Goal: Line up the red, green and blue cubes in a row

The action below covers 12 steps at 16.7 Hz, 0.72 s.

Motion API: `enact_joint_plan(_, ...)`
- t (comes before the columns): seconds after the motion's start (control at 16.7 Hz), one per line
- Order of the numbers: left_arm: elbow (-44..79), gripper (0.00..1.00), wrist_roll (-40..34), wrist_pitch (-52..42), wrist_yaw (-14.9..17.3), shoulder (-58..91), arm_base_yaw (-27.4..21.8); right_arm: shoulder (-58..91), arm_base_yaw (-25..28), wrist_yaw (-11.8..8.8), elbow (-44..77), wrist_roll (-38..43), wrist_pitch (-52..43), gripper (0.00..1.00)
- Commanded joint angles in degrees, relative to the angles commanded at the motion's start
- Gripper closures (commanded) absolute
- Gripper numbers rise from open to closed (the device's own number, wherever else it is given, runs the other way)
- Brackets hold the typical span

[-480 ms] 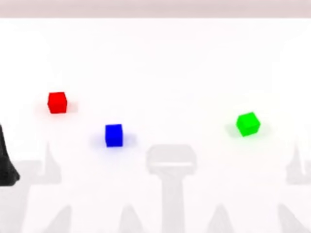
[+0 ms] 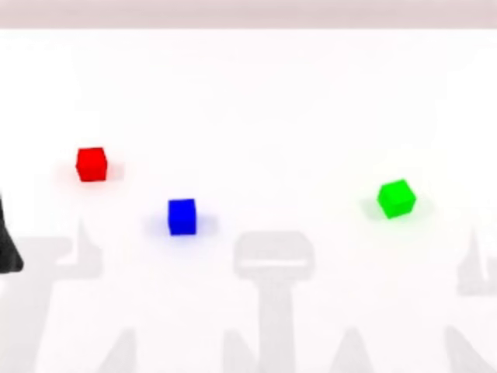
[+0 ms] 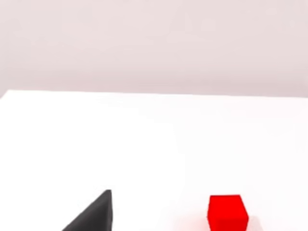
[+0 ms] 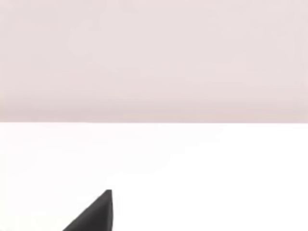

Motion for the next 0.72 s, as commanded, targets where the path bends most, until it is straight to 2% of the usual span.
enact_joint_plan(0.3, 23.51, 0.0, -2.14, -15.04, -0.06, 25.92, -1.36, 0.0, 0.0, 0.0, 0.0, 0.0, 0.0, 0.0)
enact_joint_plan(0.72, 60.99, 0.0, -5.28, -40.6, -0.51, 74.07, -3.65, 0.0, 0.0, 0.0, 0.0, 0.0, 0.0, 0.0)
